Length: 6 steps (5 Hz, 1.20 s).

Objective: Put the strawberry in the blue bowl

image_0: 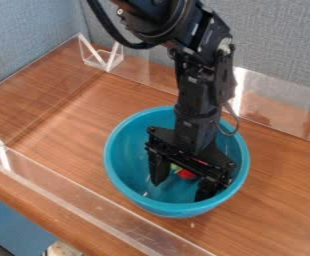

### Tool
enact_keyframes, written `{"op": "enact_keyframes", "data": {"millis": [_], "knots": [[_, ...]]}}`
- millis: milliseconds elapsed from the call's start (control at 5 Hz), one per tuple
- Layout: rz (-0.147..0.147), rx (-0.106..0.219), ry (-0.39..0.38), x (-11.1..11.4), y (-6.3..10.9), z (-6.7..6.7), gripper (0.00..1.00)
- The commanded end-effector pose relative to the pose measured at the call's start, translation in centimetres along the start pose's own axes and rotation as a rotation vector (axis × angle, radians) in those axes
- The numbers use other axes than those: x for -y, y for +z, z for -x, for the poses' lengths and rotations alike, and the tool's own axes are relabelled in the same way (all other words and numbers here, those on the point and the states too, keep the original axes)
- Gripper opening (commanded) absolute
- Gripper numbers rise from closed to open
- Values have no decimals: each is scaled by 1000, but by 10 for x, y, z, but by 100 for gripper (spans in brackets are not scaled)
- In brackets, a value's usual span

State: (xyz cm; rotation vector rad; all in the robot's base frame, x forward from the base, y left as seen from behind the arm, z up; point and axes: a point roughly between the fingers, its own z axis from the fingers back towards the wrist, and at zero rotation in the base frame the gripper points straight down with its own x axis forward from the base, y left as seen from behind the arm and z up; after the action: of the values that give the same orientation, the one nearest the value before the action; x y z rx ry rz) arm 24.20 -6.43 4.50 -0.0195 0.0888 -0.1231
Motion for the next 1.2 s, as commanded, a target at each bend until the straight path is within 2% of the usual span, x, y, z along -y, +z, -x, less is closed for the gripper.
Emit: {"op": "enact_keyframes", "data": {"millis": [0,200,400,600,800,1000], "knots": [[-7,48,-61,7,8,-10,0],[-13,53,-75,5,7,-17,0],[-23,59,-82,1,10,-23,100],[-32,70,-56,3,19,-23,100],[-32,79,0,-2,22,-23,0],[-32,91,38,-7,29,-13,0]]}}
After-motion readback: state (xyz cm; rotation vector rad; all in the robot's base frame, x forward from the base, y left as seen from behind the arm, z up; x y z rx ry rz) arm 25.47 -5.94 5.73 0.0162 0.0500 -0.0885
